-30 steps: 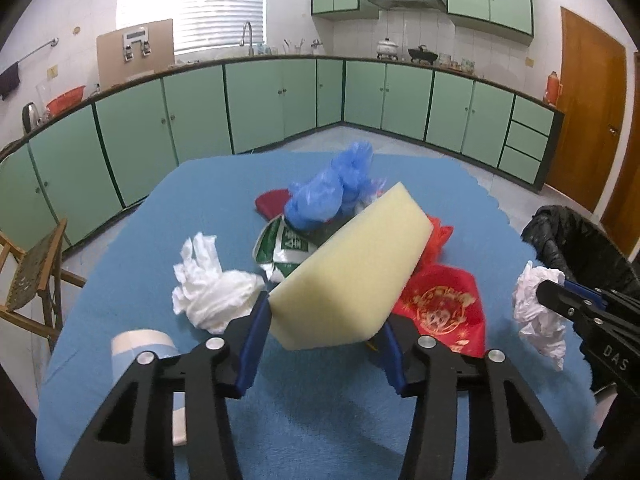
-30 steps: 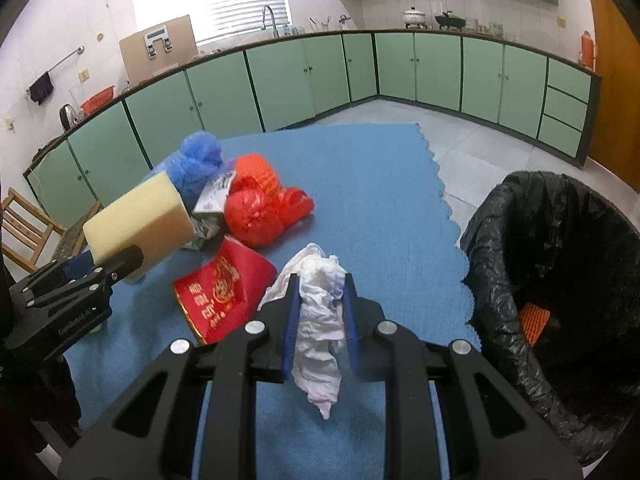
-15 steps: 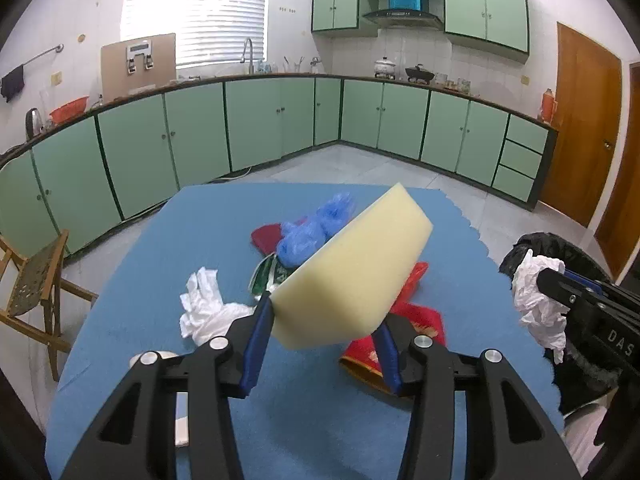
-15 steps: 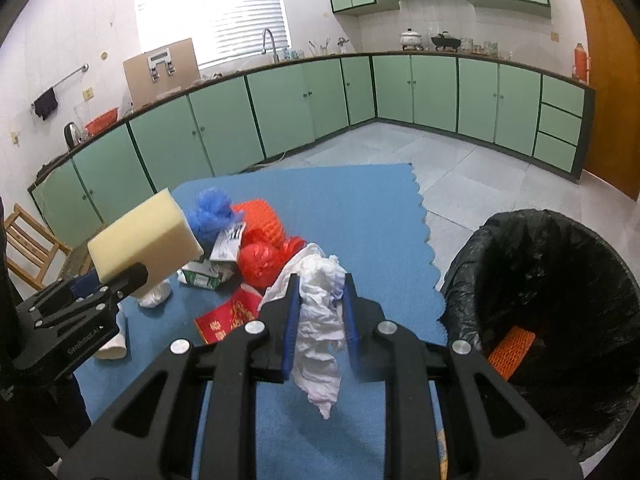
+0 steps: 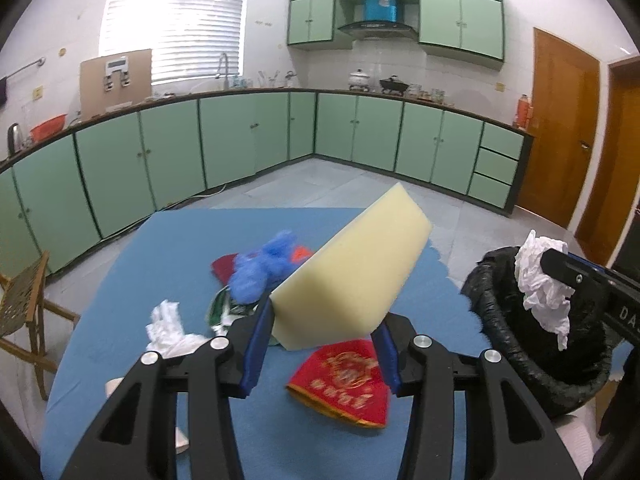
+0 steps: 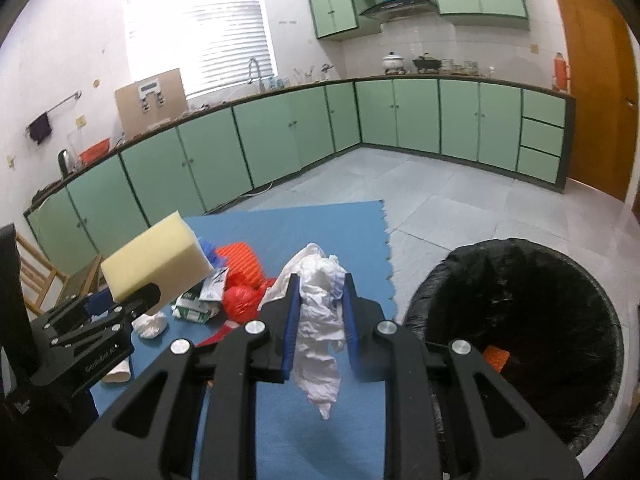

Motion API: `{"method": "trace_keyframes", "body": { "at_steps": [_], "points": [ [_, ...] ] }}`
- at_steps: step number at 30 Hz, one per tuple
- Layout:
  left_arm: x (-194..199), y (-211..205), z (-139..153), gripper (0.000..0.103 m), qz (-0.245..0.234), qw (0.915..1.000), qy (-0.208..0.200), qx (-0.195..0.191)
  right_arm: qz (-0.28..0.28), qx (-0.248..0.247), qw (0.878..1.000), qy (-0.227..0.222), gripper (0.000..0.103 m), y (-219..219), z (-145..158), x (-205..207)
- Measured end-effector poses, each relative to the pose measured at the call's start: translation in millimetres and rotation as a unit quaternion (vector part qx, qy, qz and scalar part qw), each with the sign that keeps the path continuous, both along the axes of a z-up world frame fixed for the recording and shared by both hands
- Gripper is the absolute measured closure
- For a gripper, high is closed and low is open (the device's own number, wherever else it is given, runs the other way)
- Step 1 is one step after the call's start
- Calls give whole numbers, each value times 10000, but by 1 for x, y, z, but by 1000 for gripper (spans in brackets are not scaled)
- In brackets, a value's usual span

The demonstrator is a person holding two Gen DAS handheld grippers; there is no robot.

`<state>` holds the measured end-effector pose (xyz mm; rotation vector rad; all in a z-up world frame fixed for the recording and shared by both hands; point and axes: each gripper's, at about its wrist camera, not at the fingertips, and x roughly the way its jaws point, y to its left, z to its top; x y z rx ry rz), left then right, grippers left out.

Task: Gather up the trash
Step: 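Carry tissue and sponge over the bin and open both tools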

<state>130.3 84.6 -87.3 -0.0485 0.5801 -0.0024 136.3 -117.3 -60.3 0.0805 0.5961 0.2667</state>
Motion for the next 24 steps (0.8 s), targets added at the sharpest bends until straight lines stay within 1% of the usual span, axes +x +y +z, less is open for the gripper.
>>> {"method": "trace_keyframes", "body": {
  "at_steps": [6,12,20,24],
  "points": [
    [8,-28,6,57,-323,9994,-60,-103,-420,-79,9990,-118,84,-38,8,-3],
    [19,-69,7,57,-782,9967,-67,-207,-896,-82,9959,-123,84,-88,7,-5],
    [40,-143,6,57,-1512,9880,-63,-308,-1537,-175,9880,19,84,-155,-11,-6],
    [50,-180,-4,57,-1828,9822,89,-414,-1738,-240,9844,103,84,-179,-24,-5]
  ]
}}
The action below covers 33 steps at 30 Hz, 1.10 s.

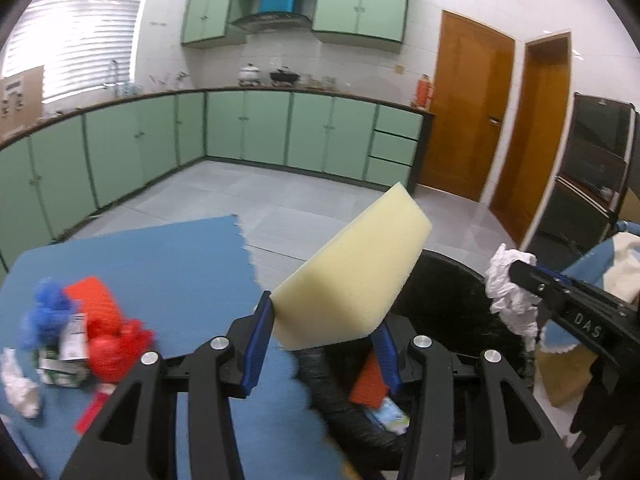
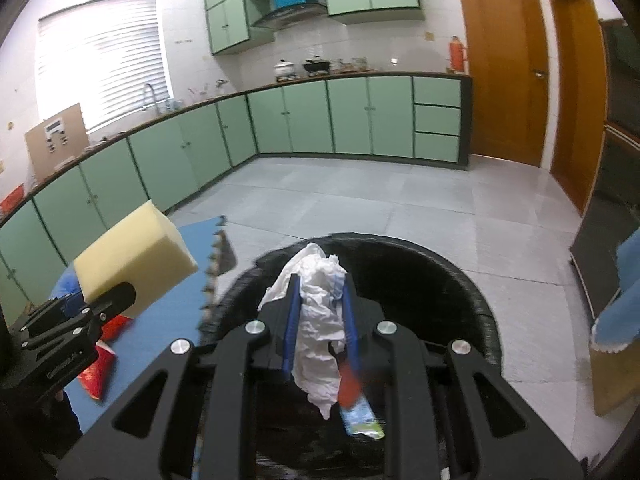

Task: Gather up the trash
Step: 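Carry tissue and sponge over the bin and open both tools, then move both tools back toward the remaining trash on the mat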

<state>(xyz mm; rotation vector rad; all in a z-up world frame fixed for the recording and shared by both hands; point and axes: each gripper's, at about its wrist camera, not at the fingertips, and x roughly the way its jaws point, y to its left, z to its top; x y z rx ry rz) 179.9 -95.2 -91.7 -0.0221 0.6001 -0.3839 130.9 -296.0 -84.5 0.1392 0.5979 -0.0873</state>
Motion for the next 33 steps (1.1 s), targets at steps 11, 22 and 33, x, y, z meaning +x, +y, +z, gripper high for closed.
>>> {"method": "trace_keyframes", "body": {
  "at_steps": [11,22,33],
  "points": [
    [26,-68,-30,56,-508,9979,391,29,-432,50,9984,350,83,-55,-43,10],
    [38,-74,-39,34,-785,9952,584,-76,-746,-14,9962,445,37,-67,-62,9],
    [22,-12,-14,18,-314,9989,331,-86,-611,-43,9981,36,10,-30,-27,4]
  ]
}}
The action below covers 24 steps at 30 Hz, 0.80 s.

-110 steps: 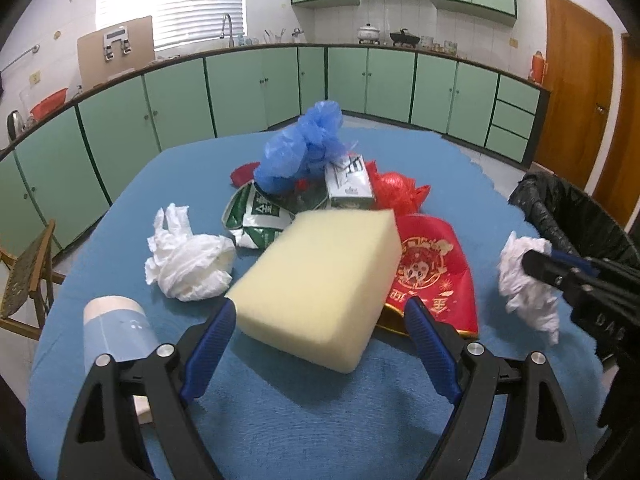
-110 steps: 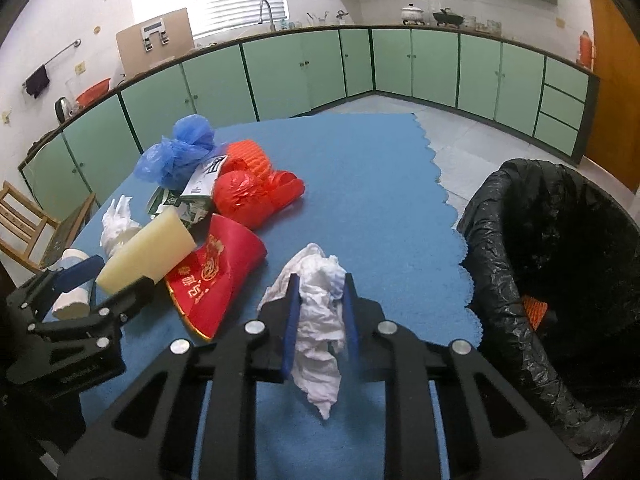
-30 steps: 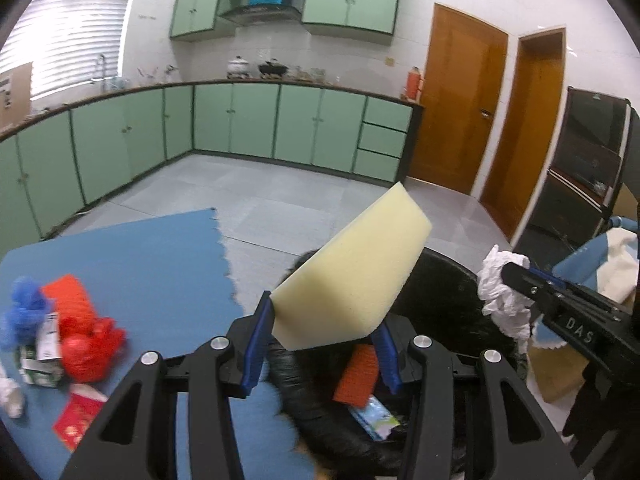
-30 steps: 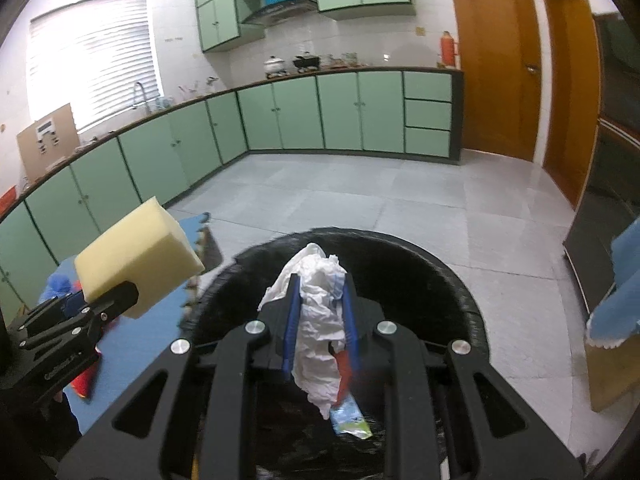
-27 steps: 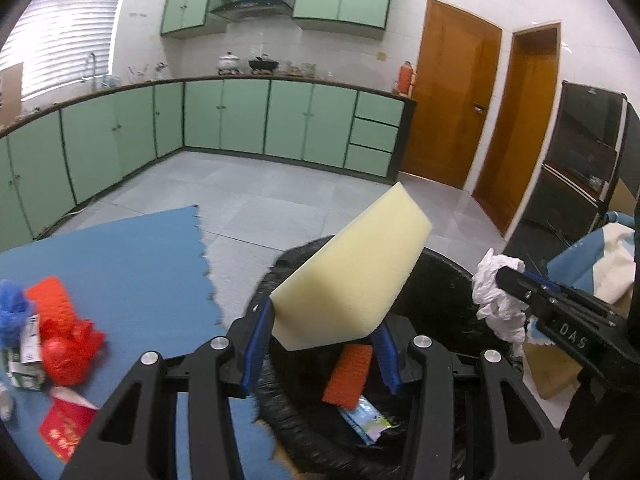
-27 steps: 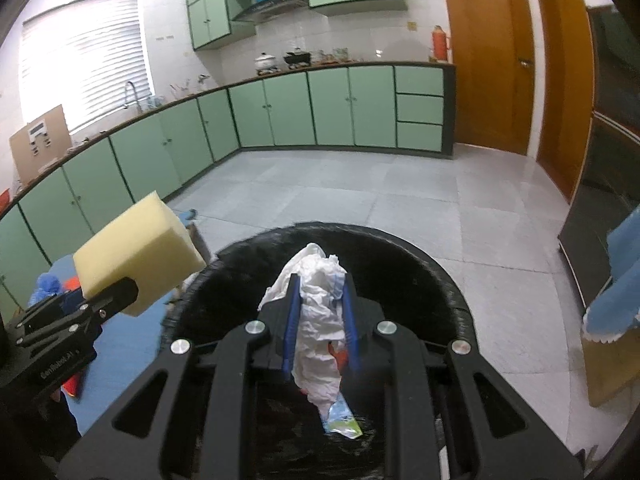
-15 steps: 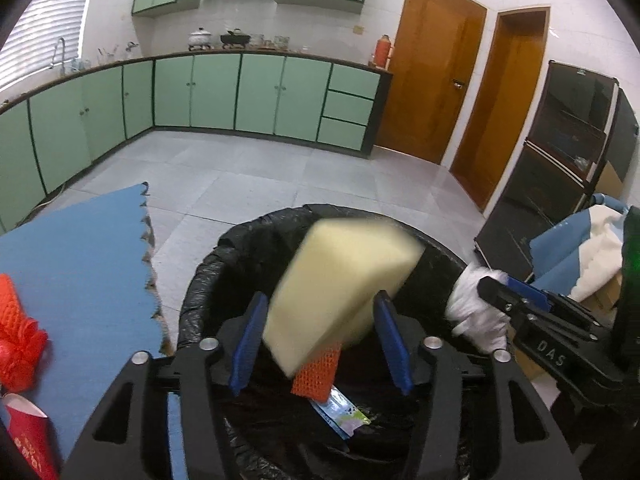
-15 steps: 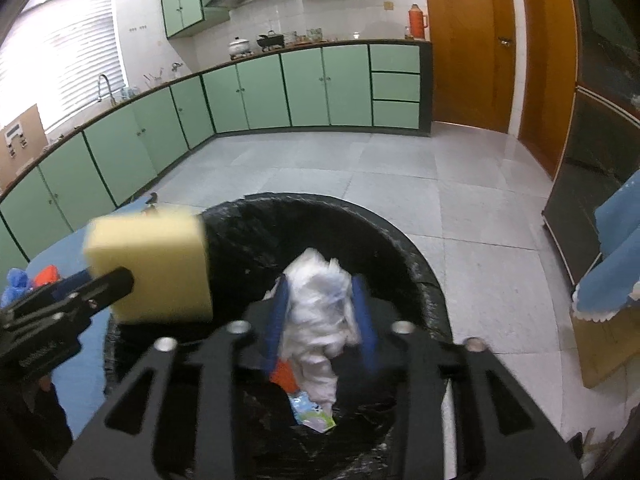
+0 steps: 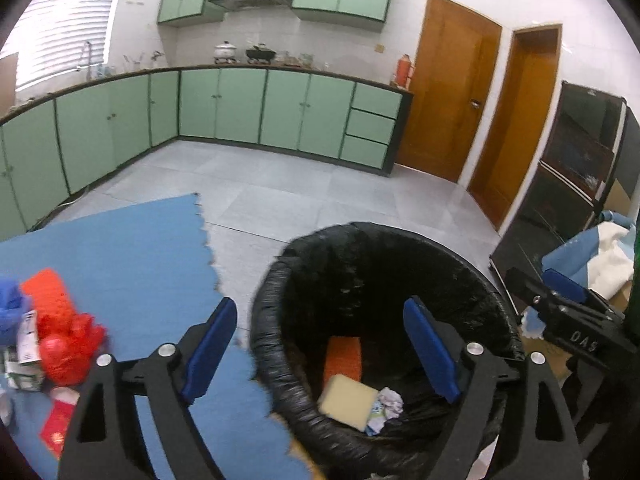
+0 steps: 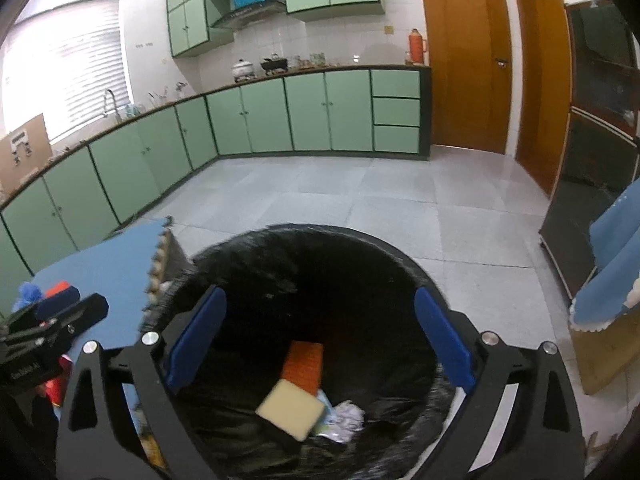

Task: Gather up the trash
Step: 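Move both tools back toward the remaining trash on the mat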

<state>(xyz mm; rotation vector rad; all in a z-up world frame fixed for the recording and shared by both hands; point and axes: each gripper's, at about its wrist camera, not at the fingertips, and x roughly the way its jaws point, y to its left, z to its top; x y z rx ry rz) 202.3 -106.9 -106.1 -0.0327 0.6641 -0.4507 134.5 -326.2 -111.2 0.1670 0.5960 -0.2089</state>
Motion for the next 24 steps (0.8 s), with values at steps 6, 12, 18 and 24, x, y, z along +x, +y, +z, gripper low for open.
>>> {"method": "trace_keyframes", "body": {
  "at_steps": [6,12,18,24],
  "points": [
    [-20,58,11,16,543,9982,-245,103,353,180,9990,-190,9,42,15,1],
    [-41,126,17,16,1253,9904,-455,353,914,294,9952,-169,9,98,19,9],
    [-59,195,14,16,1972,9783,-421,478,1490,303,9883,-75,9,163,16,15],
    [-77,243,5,16,2463,9670,-328,564,1987,324,9795,47,9,222,8,17]
  ]
}}
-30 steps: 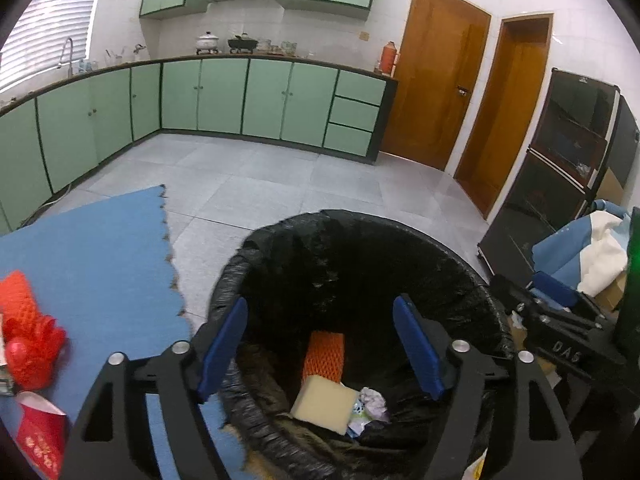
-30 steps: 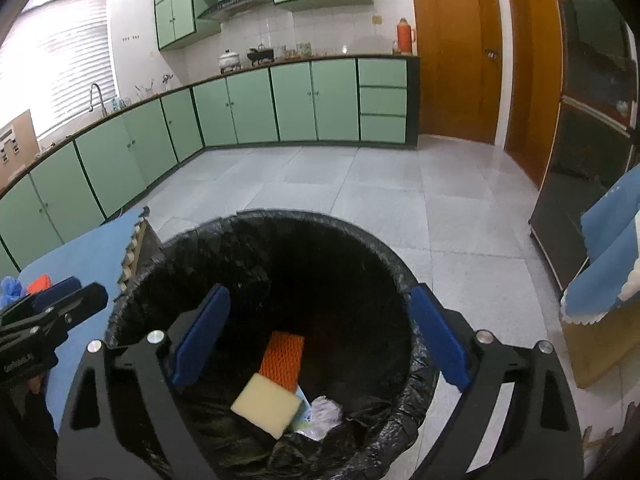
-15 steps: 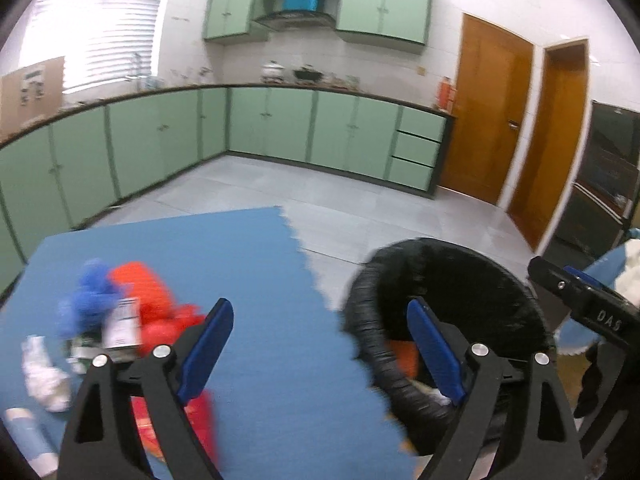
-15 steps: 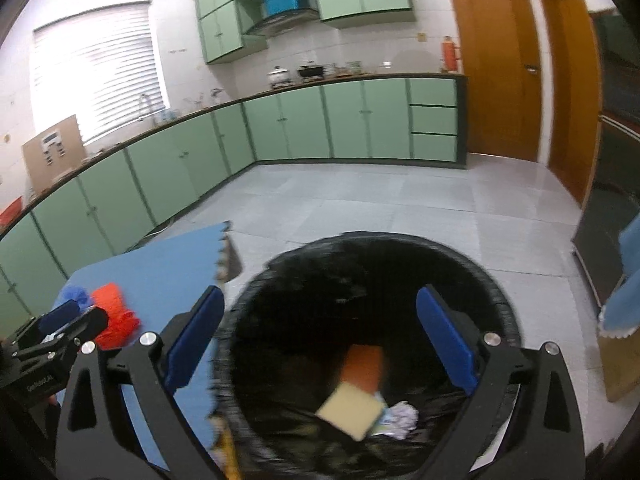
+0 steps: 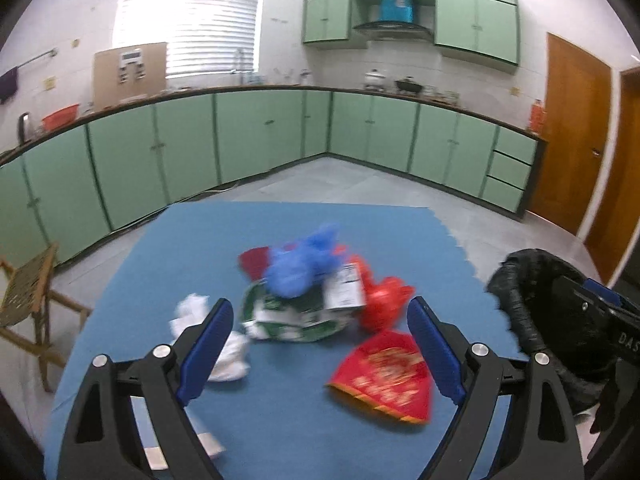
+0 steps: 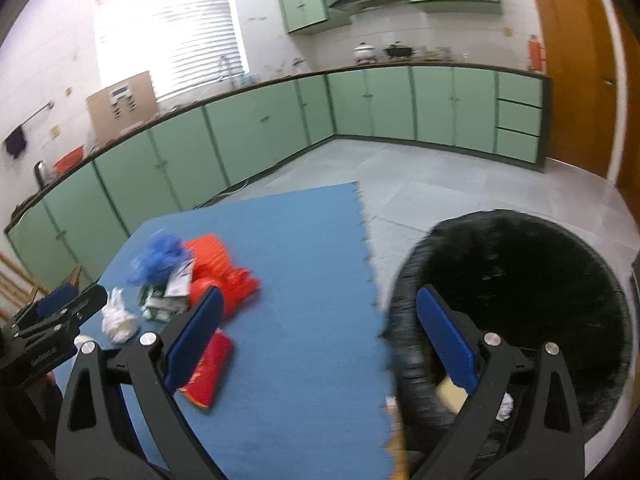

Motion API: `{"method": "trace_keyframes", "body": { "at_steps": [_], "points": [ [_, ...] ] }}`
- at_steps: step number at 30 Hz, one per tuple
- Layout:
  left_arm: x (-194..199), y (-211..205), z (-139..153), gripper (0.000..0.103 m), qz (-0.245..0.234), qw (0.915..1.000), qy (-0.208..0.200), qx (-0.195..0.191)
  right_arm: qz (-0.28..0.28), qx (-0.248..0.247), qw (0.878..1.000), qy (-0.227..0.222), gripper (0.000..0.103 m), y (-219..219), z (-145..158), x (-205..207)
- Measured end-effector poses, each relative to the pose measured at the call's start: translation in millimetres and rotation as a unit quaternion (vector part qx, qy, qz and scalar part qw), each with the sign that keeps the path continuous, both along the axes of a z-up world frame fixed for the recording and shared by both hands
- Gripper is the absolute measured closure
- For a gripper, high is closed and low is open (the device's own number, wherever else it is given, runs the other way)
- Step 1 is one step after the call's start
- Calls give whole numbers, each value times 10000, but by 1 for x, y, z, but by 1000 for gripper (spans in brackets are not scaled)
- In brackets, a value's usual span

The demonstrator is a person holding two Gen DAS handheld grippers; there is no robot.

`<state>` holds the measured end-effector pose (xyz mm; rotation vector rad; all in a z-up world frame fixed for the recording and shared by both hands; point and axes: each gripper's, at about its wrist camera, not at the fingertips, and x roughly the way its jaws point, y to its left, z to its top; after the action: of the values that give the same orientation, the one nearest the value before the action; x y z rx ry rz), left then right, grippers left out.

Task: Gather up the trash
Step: 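Move both tools back toward the remaining trash on the mat, then grasp the red paper bag with the right tool while the left tool grasps the white tissue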

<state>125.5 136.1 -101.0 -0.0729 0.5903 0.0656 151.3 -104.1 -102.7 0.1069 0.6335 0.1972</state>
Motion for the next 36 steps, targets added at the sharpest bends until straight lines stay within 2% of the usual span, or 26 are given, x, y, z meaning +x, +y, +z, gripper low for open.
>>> {"method": "trace_keyframes", "body": {
  "at_steps": [8,25,30,36],
  "points": [
    [-11,34,-13,16,372,9992,89,105,453,-177,9986,208,9,52,-21,7],
    [-4,63,-40,16,691,9970,289,186,849,-457,9934,618,9,99,-66,27],
    [0,66,-46,16,711,9967,345,164,927,-472,9909,851,19,103,-79,35],
    [4,66,-52,16,706,9965,394,196,1040,-453,9883,1021,23,110,-89,40]
  ]
}}
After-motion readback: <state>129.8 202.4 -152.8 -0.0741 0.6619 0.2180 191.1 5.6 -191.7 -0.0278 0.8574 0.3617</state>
